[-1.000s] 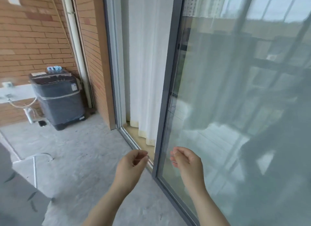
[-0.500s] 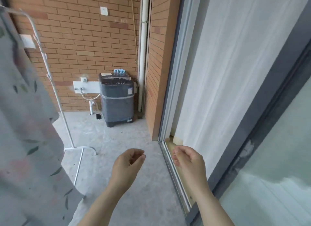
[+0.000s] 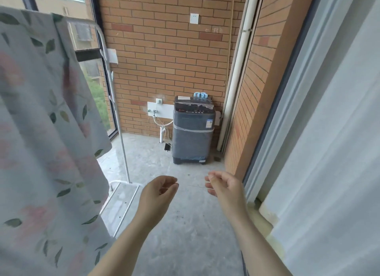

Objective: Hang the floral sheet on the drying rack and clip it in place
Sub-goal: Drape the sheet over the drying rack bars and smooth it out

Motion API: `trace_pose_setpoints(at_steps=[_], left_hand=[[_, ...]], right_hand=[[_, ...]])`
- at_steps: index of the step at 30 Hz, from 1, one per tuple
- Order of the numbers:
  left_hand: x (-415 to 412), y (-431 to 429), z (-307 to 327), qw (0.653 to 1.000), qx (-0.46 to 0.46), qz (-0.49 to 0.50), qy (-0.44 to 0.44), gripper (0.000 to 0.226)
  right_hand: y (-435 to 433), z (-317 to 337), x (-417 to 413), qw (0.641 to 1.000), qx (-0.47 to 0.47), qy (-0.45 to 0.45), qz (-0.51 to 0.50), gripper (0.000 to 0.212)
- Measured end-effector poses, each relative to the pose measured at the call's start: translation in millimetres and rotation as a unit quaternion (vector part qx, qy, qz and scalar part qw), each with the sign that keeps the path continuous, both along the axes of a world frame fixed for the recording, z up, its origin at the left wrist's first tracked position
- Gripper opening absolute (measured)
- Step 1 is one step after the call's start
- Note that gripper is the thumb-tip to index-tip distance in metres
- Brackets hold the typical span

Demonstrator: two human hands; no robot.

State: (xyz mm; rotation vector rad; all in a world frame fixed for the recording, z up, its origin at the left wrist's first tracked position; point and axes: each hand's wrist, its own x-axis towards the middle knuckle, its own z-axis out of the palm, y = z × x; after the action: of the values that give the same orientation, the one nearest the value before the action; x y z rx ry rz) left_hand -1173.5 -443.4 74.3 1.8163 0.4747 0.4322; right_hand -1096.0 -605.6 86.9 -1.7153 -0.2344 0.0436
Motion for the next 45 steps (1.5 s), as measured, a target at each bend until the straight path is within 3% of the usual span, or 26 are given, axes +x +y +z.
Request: trace_pose_setpoints(at_steps=[10, 29, 37, 45], left_hand=[[118, 55, -8, 0.993, -0.001, 0.121, 0.014, 0.012], [336, 264, -6, 0.966, 0.012, 0.258, 0.011, 0.009], [427, 338, 4, 0.923, 0.023, 0.385, 0.001, 0.007], [458, 407, 35, 0.863, 0.063, 0.5, -0.025, 0.007]], right_hand=[[78, -1, 157, 0.991, -0.03, -0.004, 0.13, 0.01], [326, 4, 412, 0.954, -0.01, 0.031, 0.299, 0.01], [445, 18, 521, 0.904, 0.014, 0.025, 0.427, 0.01], [564, 70, 560, 0.812, 0.061, -0.03, 0.58, 0.01]])
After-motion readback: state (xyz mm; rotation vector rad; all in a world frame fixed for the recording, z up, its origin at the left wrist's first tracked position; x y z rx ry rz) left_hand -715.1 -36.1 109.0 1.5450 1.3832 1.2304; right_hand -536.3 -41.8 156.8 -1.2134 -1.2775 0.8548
